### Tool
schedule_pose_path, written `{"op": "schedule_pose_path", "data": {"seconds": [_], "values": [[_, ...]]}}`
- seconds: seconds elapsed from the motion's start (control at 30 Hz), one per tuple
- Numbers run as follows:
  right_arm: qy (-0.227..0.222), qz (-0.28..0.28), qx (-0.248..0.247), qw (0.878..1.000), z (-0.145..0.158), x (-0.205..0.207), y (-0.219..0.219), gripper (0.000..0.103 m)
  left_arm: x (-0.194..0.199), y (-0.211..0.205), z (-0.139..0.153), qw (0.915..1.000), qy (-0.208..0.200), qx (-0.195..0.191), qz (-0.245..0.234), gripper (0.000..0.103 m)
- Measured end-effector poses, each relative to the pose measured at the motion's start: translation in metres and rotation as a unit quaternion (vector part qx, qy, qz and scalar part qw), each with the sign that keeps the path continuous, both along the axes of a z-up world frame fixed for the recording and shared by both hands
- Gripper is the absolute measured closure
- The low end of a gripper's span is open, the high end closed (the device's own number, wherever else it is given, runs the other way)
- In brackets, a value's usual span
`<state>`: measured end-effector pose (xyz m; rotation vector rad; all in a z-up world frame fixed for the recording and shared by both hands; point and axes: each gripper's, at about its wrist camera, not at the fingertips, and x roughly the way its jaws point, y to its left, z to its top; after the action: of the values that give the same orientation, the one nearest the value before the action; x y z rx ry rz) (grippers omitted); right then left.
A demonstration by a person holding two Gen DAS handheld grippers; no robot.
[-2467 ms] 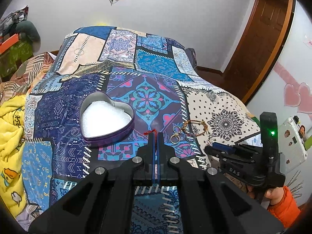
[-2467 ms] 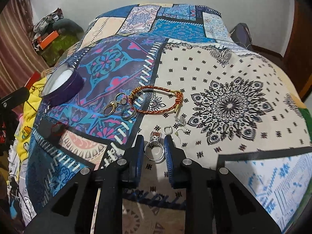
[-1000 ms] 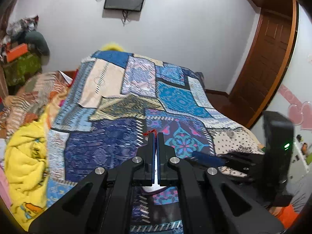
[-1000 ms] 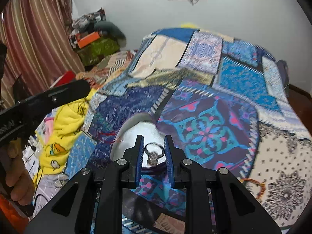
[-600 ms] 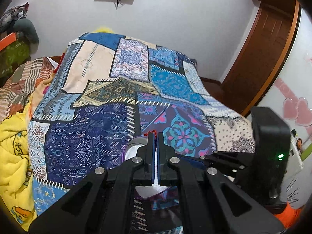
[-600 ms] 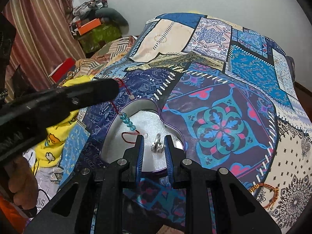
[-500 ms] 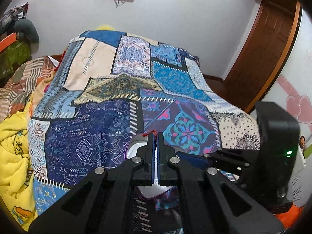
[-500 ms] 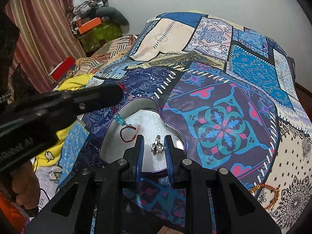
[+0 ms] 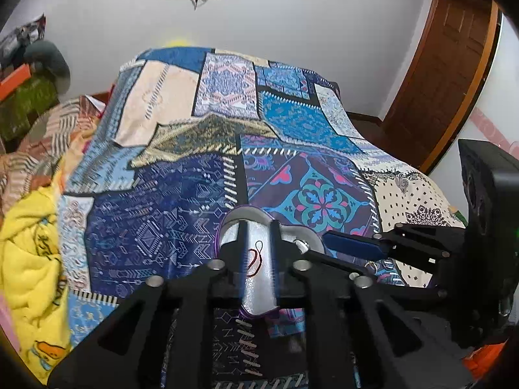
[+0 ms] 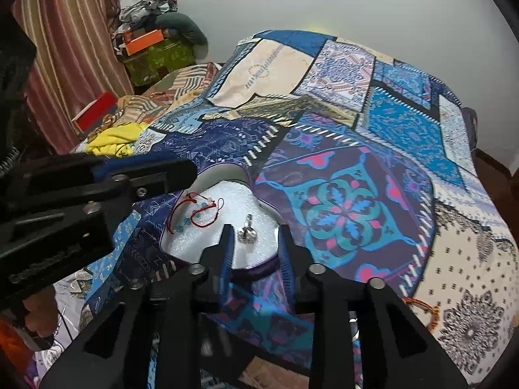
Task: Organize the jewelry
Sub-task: 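Lower the ring onto the white foam and open the right gripper, then move both tools back toward the remaining rings and bracelet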
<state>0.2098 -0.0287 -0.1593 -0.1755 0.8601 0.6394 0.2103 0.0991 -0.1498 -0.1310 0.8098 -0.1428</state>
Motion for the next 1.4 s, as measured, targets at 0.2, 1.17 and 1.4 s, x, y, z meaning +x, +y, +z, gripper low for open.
{"op": "schedule_pose_path", "data": {"seconds": [0.2,1.17,1.4], "values": [[-0.031,-0.024,-0.001,0.999,0.016,-0.011,-0.020,0.052,-0.019,-0.011,0.029,0.9988,-0.035,0.034,0.010,0.056],[-0.086,-0.154,-0.002,0.984,0.061,-0.033,-0.177,0.050,-0.062,-0.096,0.057,0.9980,-0.049,0.039,-0.011,0.044],[-0.059,-0.194,-0.023,0.979,0.041,-0.025,-0.218,0.050,-0.045,-0.113,0.017,0.9989,0.000,0.036,-0.030,0.044]]}}
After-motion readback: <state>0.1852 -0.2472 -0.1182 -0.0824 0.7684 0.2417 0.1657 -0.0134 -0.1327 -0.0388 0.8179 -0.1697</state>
